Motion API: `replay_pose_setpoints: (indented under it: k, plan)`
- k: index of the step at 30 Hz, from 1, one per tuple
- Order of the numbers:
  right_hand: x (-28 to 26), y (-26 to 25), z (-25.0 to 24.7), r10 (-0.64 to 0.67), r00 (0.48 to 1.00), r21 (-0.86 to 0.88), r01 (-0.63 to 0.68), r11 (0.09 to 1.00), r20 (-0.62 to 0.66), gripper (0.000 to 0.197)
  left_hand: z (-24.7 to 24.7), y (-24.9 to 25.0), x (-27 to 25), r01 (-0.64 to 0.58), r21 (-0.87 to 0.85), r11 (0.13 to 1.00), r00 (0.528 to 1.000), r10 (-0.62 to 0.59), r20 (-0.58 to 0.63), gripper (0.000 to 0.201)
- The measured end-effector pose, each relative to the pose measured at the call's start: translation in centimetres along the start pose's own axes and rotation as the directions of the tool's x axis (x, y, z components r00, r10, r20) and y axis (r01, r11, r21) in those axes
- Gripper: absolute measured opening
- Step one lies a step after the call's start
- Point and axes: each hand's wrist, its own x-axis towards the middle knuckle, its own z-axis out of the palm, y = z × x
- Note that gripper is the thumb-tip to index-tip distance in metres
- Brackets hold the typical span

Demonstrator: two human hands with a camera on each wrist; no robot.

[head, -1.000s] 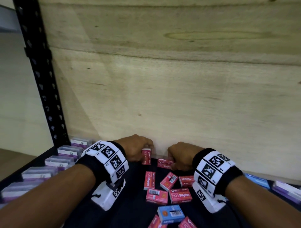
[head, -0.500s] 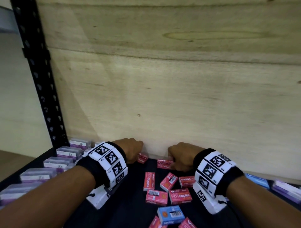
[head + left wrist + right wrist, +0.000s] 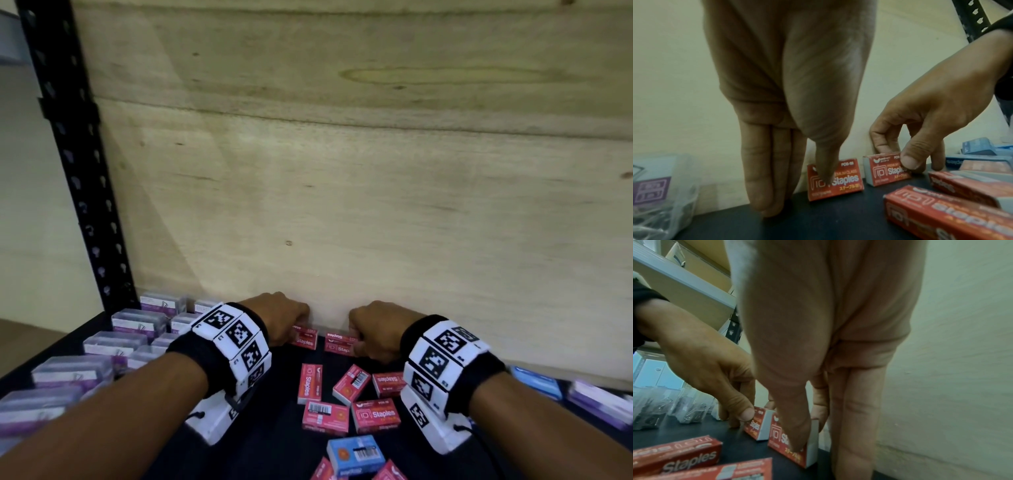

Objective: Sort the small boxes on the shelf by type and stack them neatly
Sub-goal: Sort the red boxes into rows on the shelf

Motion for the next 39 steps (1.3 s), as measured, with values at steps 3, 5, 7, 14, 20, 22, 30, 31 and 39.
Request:
replay_pose_setpoints:
  k: [3,5,7,14,20,22,30,31,39]
  plan:
    - [0.1,0.0,0.0,-0.001,1.000,-0.011,0.001,1.000,-0.001,0.033,0.1,0.2,0.1,-0.002,0.025,1.000,1.000,0.002,0.004,0.032]
    - [0.2,0.0,0.0,-0.006,1.000,-0.019,0.006,1.000,-0.002,0.033,0.1,0.2,0.2,-0.003,0.029,1.000,1.000,0.003,0.004,0.033]
    - [0.2,0.0,0.0,-0.007,1.000,-0.018,0.007,1.000,-0.003,0.033,0.1,0.2,0.3,-0.001,0.027,1.000,1.000,0.001,0.005,0.032]
    - [0.2,0.0,0.1,-0.004,1.000,-0.015,0.004,1.000,-0.011,0.033,0.2,0.3,0.3,0.001,0.034,0.999,1.000,-0.002,0.013,0.031]
    - [-0.6,0.0,0.1,0.011,1.000,0.047,-0.011,0.999,-0.004,0.040,0.1,0.5,-0.5,0.045,0.029,0.999,0.999,-0.045,0.027,0.059]
    - [-1.2,0.4,0.1,0.012,1.000,0.104,-0.010,0.995,-0.009,0.043,0.2,0.3,-1.0,0.078,-0.007,0.997,0.996,-0.077,0.046,0.075]
    - [-3.7,1.5,0.9,-0.063,0.996,0.251,0.078,0.965,-0.068,0.021,-0.4,1.6,-4.4,0.100,0.048,0.994,0.995,-0.099,-0.007,0.046]
    - [-4.0,1.3,0.8,-0.092,0.992,0.241,0.111,0.964,-0.091,0.018,-0.2,2.3,-4.4,0.087,0.048,0.995,0.996,-0.088,0.021,0.044]
    - [-4.1,0.4,1.4,-0.181,0.983,0.134,0.183,0.974,-0.032,0.034,1.4,4.8,-4.1,0.057,-0.028,0.998,0.993,-0.054,0.103,0.045]
